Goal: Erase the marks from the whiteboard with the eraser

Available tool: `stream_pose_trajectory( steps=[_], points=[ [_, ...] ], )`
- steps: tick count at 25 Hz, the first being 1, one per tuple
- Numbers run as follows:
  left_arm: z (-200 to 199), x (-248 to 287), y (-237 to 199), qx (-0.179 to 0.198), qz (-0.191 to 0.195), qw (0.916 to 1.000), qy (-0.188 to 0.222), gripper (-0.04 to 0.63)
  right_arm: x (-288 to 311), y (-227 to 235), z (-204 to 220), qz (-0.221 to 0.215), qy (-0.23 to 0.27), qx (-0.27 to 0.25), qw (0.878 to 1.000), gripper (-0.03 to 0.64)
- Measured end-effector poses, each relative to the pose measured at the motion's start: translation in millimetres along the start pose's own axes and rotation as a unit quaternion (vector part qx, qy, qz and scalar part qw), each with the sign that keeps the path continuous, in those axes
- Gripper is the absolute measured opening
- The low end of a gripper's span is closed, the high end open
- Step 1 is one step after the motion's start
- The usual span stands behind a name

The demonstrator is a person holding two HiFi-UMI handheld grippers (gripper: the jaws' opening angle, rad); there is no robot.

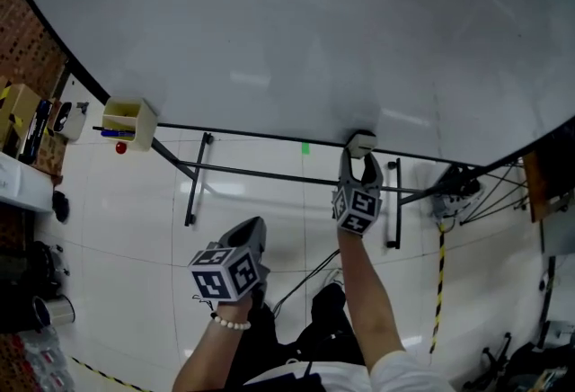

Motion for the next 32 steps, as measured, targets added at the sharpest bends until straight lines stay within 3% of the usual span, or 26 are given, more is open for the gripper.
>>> stream_pose_trajectory(
  steps=[11,20,32],
  points=[
    [-22.6,-56.1,-103.0,-0.028,-0.024,0.9991,0.022,-0.003,33.8,-155.3,12.5,-0.046,-0.003,-0.011,0.999,0.253],
    [-49.2,-102.3,-205.4,-0.046,-0.048,0.9969,0.042,-0.003,64.8,-286.5,24.2,-0.015,-0.011,0.011,1.0,0.253],
    [-67.1,-161.4,-298.9,-0.074,-0.071,0.9924,0.068,-0.003,93.1,-441.8,12.1,-0.054,-0.013,0.02,0.998,0.253]
  ],
)
Point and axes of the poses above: the fingertips, and each gripper's own axes: x forward along the fingers, y to its right, z out of its underside, the point moved 5 cm from there along -x, backward along the fingers, and after that the axes turned 4 degrees about -z, right-handed, at the moved point
